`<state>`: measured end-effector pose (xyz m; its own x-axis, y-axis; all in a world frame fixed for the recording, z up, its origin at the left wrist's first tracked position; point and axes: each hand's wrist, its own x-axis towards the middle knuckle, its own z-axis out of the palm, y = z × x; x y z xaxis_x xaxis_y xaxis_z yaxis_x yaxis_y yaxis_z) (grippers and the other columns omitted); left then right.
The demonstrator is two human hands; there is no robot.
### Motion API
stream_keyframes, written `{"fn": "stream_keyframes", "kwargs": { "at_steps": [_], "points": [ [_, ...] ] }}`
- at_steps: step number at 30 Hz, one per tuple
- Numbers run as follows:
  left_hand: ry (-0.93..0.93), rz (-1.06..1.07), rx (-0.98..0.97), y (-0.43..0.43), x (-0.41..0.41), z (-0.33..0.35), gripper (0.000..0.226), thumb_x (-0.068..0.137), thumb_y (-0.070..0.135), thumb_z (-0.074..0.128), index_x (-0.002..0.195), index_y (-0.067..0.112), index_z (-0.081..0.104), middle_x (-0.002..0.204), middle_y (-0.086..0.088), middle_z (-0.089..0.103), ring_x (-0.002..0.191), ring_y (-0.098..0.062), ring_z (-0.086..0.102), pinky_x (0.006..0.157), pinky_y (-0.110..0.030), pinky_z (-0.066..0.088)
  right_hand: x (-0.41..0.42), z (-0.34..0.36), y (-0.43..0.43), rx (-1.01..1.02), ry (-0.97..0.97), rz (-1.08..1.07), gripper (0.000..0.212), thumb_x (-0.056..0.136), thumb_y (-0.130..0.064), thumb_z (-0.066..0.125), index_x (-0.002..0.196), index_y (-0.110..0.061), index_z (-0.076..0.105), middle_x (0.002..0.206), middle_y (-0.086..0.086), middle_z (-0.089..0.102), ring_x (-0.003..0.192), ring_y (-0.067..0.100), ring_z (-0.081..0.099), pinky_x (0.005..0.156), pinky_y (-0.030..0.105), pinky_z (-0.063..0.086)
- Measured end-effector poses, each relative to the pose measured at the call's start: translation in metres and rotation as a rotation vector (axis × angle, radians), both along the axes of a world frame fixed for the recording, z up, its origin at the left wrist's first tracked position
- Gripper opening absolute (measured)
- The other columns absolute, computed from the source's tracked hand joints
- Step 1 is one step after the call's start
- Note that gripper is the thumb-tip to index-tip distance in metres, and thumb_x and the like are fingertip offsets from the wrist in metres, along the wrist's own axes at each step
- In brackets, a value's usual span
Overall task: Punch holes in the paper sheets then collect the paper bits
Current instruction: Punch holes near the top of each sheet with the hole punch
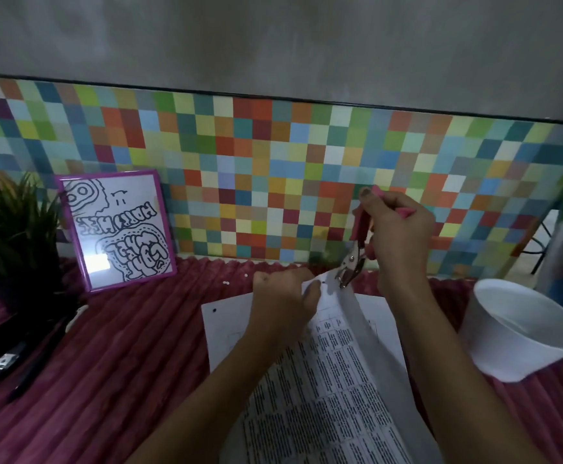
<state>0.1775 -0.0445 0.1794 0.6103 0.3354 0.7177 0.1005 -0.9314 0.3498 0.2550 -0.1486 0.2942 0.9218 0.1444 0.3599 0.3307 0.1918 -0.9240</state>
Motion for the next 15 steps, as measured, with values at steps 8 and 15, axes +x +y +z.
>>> {"fn": "stream_keyframes", "kwargs": {
  "at_steps": [8, 15],
  "points": [
    [0.073, -0.320, -0.307, 0.019, -0.007, 0.021, 0.017, 0.095, 0.030, 0.050, 0.084, 0.024, 0.061, 0.073, 0.013, 0.056, 0.068, -0.007, 0.052, 0.064, -0.026, 0.037, 0.019, 0.017, -0.036, -0.579, -0.057, 0.281, 0.036, 0.072, -0.014, 0.079, 0.107, -0.015, 0.068, 0.092, 0.003, 0.069, 0.075, 0.015, 0.063, 0.067, 0.027, 0.049],
    [-0.013, -0.305, -0.287, 0.011, -0.019, 0.035, 0.014, 0.097, 0.034, 0.048, 0.086, 0.030, 0.057, 0.075, 0.015, 0.054, 0.074, -0.008, 0.051, 0.075, -0.043, 0.042, 0.011, -0.001, -0.036, -0.764, 0.044, 0.447, 0.025, 0.069, 0.010, 0.072, 0.087, -0.008, 0.074, 0.069, 0.004, 0.074, 0.055, 0.012, 0.066, 0.053, 0.024, 0.054]
  ]
}}
